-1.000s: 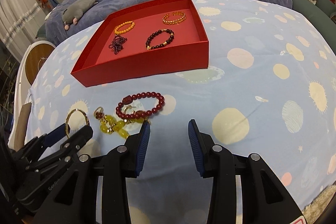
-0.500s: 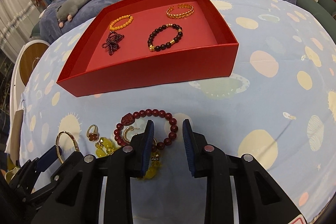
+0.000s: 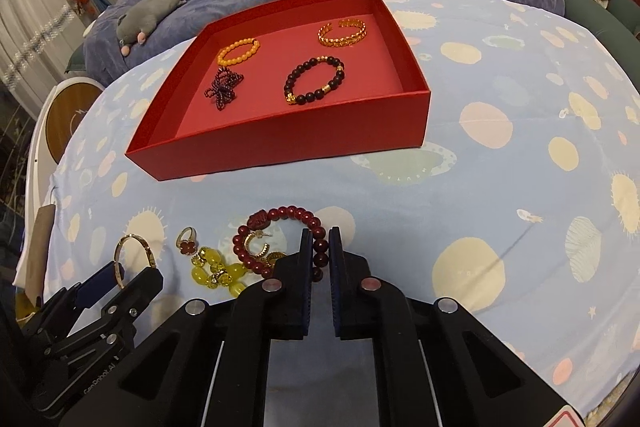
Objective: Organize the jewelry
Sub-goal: 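Carry both into the red box, opening the left tool to release the bangle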
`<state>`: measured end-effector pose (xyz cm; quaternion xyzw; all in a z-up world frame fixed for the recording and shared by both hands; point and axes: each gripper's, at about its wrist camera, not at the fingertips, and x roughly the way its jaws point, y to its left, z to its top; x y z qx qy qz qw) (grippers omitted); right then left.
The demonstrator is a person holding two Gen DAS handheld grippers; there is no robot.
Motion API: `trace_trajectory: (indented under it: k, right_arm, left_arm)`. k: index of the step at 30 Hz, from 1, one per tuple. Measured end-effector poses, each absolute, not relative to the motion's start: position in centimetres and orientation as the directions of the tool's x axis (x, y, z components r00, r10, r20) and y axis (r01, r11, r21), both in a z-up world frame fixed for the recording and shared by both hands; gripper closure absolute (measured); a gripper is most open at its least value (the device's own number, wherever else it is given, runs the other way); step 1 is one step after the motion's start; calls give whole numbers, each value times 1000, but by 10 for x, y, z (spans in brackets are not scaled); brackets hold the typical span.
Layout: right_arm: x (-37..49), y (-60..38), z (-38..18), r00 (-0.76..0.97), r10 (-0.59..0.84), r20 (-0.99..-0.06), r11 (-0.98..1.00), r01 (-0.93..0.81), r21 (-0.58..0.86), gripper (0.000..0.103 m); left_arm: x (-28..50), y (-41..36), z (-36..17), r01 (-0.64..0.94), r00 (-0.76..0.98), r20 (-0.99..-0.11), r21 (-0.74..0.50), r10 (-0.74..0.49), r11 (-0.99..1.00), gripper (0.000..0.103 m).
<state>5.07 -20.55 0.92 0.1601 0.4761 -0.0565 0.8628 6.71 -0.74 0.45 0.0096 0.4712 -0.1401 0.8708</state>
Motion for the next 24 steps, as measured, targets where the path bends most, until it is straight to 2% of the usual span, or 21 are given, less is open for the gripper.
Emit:
trace_trajectory:
  k: [14, 24]
  right_arm:
    - [44, -210, 75, 636, 87, -767, 941, 199, 272, 96]
    - [71, -216, 106, 681, 121, -722, 941, 153, 302, 96]
  left_arm:
    - [69, -1, 29, 248, 525, -809, -153, -265, 957, 44]
    - [91, -5, 53, 266, 539, -790, -171, -293, 949, 44]
